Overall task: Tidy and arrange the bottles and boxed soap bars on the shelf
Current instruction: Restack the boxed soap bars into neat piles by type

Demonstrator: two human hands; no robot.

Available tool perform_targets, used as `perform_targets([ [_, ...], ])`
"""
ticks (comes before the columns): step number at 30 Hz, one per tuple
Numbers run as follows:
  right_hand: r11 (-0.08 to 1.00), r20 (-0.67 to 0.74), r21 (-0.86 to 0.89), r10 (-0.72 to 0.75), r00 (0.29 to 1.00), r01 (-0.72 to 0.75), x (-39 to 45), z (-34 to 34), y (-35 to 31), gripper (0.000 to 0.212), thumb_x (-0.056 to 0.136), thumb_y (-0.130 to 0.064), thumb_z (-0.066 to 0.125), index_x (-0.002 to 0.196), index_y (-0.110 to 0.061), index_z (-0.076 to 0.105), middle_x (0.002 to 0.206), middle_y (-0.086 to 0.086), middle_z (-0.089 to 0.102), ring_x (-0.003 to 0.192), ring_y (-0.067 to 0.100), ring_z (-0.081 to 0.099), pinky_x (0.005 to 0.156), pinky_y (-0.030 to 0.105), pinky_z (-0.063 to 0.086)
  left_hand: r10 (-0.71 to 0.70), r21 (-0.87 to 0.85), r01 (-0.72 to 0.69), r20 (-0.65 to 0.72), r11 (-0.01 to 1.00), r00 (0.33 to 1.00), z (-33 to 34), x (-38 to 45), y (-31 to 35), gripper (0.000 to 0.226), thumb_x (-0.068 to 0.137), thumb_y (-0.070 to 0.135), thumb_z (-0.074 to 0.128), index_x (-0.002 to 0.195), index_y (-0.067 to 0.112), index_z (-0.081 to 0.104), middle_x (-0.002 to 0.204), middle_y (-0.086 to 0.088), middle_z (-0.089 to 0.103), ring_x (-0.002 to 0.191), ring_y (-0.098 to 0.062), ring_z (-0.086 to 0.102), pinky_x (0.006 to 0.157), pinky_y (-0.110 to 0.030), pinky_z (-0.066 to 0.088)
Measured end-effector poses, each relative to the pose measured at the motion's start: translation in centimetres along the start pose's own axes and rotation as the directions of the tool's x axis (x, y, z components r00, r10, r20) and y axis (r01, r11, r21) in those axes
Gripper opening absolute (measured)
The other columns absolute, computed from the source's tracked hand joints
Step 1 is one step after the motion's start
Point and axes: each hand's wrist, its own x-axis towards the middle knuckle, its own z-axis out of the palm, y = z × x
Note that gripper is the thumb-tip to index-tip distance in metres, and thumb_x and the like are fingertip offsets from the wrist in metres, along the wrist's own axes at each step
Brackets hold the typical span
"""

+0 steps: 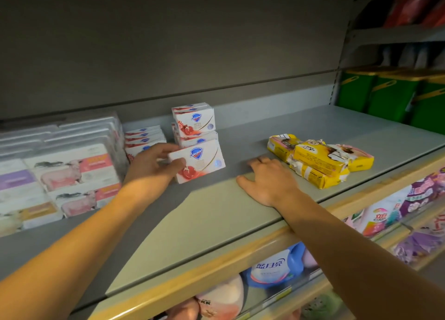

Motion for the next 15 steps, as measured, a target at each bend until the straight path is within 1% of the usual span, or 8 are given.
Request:
perform_targets([
  [2,1.0,-0.012,0.015,0.01,1.0,-0.01,-0.1,-0.1,-0.1,0.058,0.088,-0.058,0.042,0.132,-0.021,0.053,0.133,0.006,0.053,0.121,0.03,0.049,0.102,0.038,0.037,-0.067,-0.153,0.074,0.048,0.986,0.997,-1.6,-1.6,-0.5,0.02,0.088,0.013,0.072,0.099,0.03,0.073,0.095,-0.004,0.076,0.091,-0.027,0.072,0.084,-0.045,0.058],
  [5,1.0,0.007,0.001,0.022,1.0,-0.022,-0.3,-0.5,-0.4,0.054,0.089,-0.054,0.045,0.131,-0.022,0.055,0.134,0.006,0.054,0.121,0.029,0.05,0.101,0.036,0.041,-0.112,-0.271,0.131,0.084,0.954,0.99,-2.9,-3.4,-1.1,0.017,0.09,0.015,0.068,0.1,0.026,0.075,0.092,-0.001,0.077,0.088,-0.025,0.074,0.071,-0.033,0.06],
  [7,1.0,0.007,0.012,0.009,1.0,-0.009,-0.4,-1.2,-0.9,0.048,0.091,-0.047,0.05,0.13,-0.022,0.057,0.134,0.006,0.056,0.121,0.028,0.052,0.1,0.035,0.043,-0.13,-0.312,0.152,0.091,0.938,0.987,-3.0,-3.8,-1.3,0.015,0.091,0.016,0.066,0.096,0.027,0.076,0.093,-0.001,0.077,0.089,-0.025,0.074,0.079,-0.04,0.06],
  [9,0.977,-0.126,0.209,-0.02,0.992,0.046,-0.9,-1.8,-2.2,0.035,0.091,-0.032,0.057,0.124,-0.021,0.063,0.127,0.002,0.063,0.117,0.024,0.057,0.098,0.031,0.044,-0.128,-0.319,0.154,0.101,0.935,0.987,-2.9,-3.7,-1.2,0.014,0.092,0.018,0.066,0.098,0.024,0.076,0.093,-0.002,0.077,0.09,-0.025,0.074,0.088,-0.048,0.057],
  [10,0.91,-0.186,0.407,-0.004,0.982,0.08,-1.4,-2.2,-3.3,0.03,0.091,-0.024,0.059,0.121,-0.022,0.065,0.123,-0.002,0.066,0.115,0.019,0.059,0.097,0.027,0.045,-0.12,-0.325,0.151,0.112,0.934,0.986,-2.9,-3.6,-1.2,0.014,0.092,0.018,0.066,0.1,0.023,0.075,0.094,-0.002,0.077,0.09,-0.024,0.074,0.089,-0.048,0.057],
  [12,0.55,-0.111,0.827,-0.04,0.993,0.115,-2.2,-3.4,-6.0,0.033,0.089,-0.017,0.061,0.119,-0.028,0.065,0.115,-0.011,0.07,0.11,0.013,0.064,0.091,0.021,0.051,-0.121,-0.348,0.158,0.127,0.924,0.984,-2.7,-3.4,-1.2,0.014,0.092,0.019,0.065,0.103,0.022,0.074,0.095,0.0,0.077,0.09,-0.021,0.074,0.087,-0.045,0.058],
  [13,0.356,-0.055,0.93,-0.127,0.99,0.097,-2.5,-3.7,-7.2,0.038,0.086,-0.016,0.061,0.122,-0.029,0.063,0.113,-0.01,0.071,0.107,0.014,0.067,0.085,0.021,0.054,-0.137,-0.368,0.177,0.131,0.913,0.982,-2.7,-3.3,-1.3,0.014,0.093,0.018,0.064,0.104,0.019,0.073,0.095,0.0,0.077,0.09,-0.02,0.074,0.086,-0.044,0.059],
  [15,0.245,-0.022,0.965,-0.278,0.96,0.093,-2.7,-3.6,-8.9,0.053,0.077,-0.015,0.063,0.128,-0.03,0.058,0.114,-0.006,0.071,0.104,0.016,0.068,0.081,0.023,0.054,-0.183,-0.443,0.224,0.134,0.868,0.974,-2.9,-3.3,-1.3,0.013,0.095,0.016,0.062,0.102,0.015,0.072,0.095,-0.003,0.077,0.09,-0.023,0.074,0.081,-0.041,0.061],
])
